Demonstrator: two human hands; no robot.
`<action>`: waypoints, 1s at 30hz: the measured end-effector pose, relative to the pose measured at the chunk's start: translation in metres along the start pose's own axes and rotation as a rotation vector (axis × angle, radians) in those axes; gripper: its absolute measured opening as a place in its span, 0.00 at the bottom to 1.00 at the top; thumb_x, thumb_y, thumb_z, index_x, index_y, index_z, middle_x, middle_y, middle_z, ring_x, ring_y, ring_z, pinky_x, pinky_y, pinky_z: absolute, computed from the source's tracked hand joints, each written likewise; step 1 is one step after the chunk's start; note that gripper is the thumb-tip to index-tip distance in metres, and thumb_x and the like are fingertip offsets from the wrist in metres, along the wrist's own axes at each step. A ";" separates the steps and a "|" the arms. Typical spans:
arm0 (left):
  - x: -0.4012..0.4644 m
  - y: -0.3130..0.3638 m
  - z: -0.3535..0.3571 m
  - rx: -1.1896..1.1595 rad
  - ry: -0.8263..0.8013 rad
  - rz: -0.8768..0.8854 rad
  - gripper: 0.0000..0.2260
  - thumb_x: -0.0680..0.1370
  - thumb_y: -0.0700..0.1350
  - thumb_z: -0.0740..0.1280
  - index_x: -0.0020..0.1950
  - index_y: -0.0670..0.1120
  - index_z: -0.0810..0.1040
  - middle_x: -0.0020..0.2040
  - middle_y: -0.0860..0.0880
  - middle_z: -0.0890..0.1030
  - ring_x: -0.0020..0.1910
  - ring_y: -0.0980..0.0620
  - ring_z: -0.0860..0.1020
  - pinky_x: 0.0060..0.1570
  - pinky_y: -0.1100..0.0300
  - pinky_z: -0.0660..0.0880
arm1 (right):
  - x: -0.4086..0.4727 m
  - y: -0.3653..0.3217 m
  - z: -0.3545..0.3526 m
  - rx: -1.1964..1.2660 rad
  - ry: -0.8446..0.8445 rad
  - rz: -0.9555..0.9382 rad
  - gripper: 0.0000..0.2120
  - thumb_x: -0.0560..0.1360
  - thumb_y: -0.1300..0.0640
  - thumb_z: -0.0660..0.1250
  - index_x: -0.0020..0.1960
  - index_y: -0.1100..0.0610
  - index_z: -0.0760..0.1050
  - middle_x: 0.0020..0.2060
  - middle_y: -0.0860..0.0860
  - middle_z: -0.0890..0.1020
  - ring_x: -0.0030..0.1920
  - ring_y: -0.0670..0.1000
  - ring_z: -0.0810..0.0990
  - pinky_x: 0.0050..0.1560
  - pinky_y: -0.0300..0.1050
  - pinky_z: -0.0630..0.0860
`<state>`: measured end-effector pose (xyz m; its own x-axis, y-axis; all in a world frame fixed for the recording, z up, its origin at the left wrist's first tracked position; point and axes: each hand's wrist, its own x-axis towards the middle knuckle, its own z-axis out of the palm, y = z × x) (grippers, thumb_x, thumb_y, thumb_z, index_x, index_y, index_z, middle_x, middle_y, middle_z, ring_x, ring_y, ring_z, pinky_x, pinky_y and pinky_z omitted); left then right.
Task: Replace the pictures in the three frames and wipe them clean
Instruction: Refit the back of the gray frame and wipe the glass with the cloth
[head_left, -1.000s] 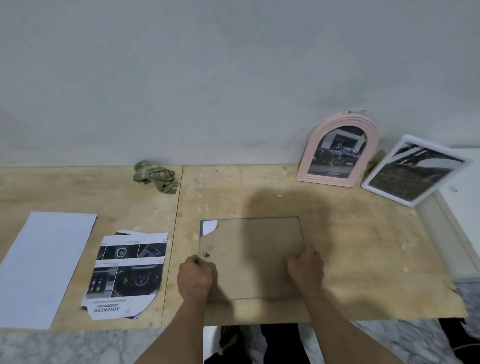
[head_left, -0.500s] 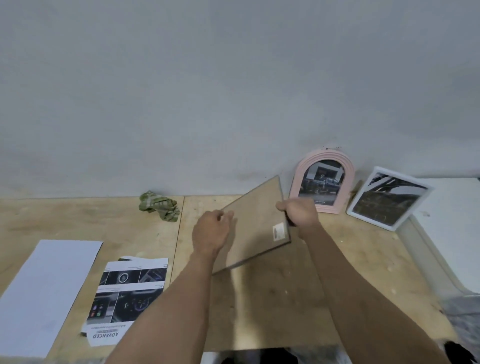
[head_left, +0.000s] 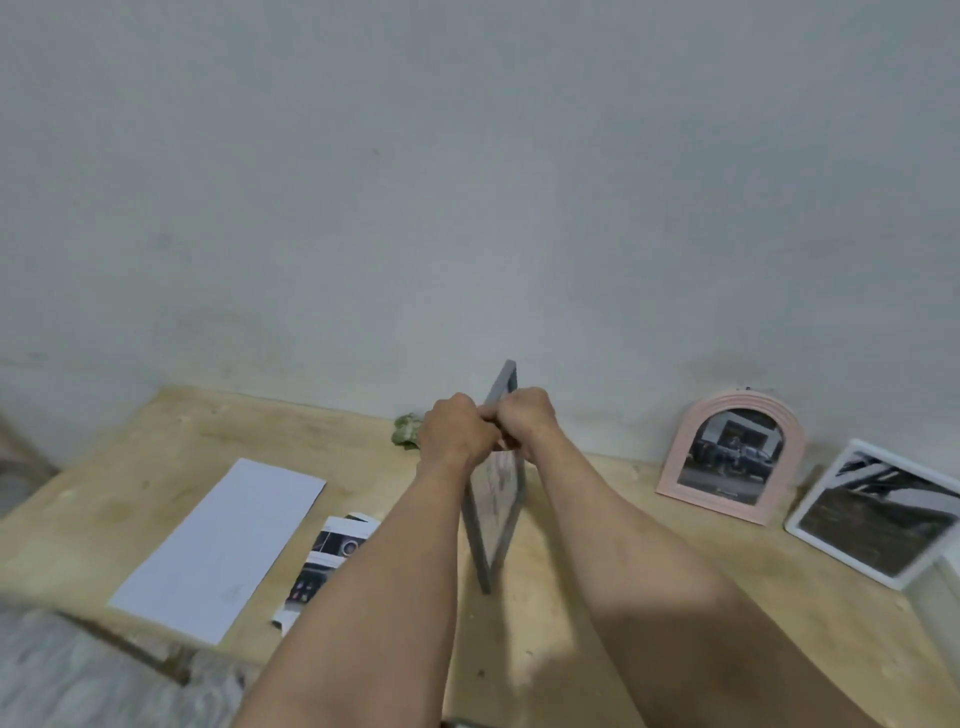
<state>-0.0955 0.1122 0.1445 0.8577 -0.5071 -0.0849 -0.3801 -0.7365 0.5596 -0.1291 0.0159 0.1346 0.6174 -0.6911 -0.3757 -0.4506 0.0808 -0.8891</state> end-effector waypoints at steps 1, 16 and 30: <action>0.001 -0.014 -0.005 -0.024 0.055 -0.067 0.07 0.75 0.44 0.67 0.46 0.40 0.79 0.47 0.41 0.82 0.50 0.38 0.81 0.40 0.56 0.71 | -0.001 0.000 0.009 -0.003 -0.040 -0.021 0.10 0.68 0.61 0.72 0.47 0.63 0.78 0.37 0.57 0.82 0.32 0.55 0.80 0.33 0.46 0.78; -0.049 -0.245 -0.073 -0.958 0.173 -0.544 0.06 0.79 0.40 0.66 0.49 0.41 0.83 0.48 0.42 0.85 0.44 0.45 0.81 0.42 0.54 0.76 | 0.026 0.083 0.062 0.055 -0.025 0.095 0.14 0.77 0.51 0.59 0.49 0.61 0.78 0.48 0.59 0.83 0.47 0.59 0.83 0.54 0.58 0.80; -0.014 -0.290 -0.012 -0.940 0.197 -0.856 0.08 0.80 0.44 0.67 0.44 0.42 0.82 0.44 0.43 0.84 0.42 0.41 0.81 0.44 0.50 0.79 | 0.075 0.121 0.098 -0.060 -0.145 0.181 0.13 0.78 0.52 0.65 0.49 0.63 0.78 0.47 0.59 0.83 0.45 0.57 0.82 0.52 0.52 0.78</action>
<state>0.0070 0.3375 -0.0069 0.7731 0.1013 -0.6261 0.6339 -0.1551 0.7577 -0.0740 0.0444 -0.0269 0.6072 -0.5584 -0.5653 -0.5976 0.1480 -0.7880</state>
